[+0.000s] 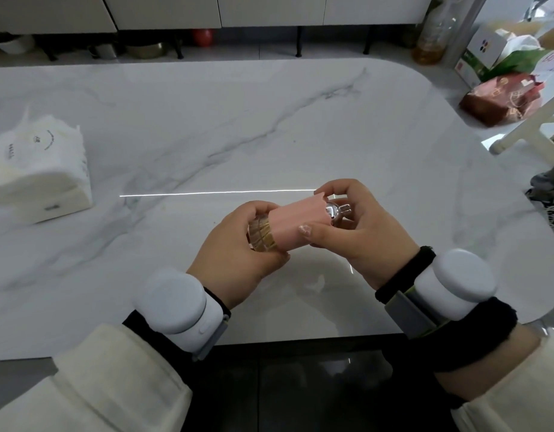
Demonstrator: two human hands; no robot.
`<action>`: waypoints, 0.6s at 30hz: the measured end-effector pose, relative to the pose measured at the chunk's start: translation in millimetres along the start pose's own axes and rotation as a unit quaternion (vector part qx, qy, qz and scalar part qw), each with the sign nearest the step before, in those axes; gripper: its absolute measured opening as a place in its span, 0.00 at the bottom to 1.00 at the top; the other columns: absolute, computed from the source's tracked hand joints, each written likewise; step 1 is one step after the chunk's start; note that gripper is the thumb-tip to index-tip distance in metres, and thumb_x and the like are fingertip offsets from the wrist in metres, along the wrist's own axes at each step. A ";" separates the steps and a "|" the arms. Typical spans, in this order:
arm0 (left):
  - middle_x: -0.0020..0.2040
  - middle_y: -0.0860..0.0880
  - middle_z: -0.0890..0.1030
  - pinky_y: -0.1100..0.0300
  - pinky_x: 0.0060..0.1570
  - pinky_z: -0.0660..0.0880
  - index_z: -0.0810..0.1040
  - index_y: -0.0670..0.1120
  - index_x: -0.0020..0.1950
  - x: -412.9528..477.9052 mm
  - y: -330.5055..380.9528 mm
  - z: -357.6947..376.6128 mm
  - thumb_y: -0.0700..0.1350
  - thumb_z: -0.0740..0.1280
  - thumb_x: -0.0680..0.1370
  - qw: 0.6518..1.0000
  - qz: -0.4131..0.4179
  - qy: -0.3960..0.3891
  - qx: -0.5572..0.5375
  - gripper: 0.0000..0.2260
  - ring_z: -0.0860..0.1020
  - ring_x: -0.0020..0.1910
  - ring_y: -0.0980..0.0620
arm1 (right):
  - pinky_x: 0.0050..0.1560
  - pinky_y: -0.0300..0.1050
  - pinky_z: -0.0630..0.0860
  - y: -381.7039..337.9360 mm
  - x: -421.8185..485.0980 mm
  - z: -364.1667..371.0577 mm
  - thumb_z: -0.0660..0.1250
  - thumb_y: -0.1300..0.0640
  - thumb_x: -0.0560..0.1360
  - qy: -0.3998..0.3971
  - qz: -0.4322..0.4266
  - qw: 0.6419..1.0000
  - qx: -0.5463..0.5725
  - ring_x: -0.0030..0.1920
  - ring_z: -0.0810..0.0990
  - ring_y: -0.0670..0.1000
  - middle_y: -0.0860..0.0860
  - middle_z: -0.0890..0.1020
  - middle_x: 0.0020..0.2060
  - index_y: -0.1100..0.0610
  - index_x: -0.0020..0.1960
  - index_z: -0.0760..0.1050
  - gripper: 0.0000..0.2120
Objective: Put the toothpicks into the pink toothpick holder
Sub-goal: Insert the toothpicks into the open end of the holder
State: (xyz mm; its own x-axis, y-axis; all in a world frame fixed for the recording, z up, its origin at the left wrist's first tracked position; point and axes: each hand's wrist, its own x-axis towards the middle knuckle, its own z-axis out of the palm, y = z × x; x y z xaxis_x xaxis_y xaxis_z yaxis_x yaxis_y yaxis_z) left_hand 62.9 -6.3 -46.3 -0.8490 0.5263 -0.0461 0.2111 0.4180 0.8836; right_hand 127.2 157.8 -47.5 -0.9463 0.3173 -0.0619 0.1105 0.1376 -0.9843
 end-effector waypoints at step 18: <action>0.51 0.43 0.79 0.62 0.40 0.77 0.78 0.42 0.55 6.6 9.7 3.7 0.39 0.61 0.66 0.930 -0.174 -0.004 -0.324 0.19 0.76 0.46 0.48 | 0.51 0.61 0.79 2.0 2.6 0.4 0.74 0.46 0.54 0.017 0.019 1.000 0.018 0.44 0.82 0.55 0.53 0.80 0.45 0.44 0.47 0.73 0.23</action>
State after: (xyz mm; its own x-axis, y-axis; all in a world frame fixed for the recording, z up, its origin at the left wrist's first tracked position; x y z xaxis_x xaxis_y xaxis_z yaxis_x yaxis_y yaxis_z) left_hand 61.1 4.0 -39.7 -0.8067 0.4493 -0.3838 -0.4147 0.0321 0.9094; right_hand 124.8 158.5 -49.6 -0.9309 0.3530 -0.0941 0.1346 0.0918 -0.9866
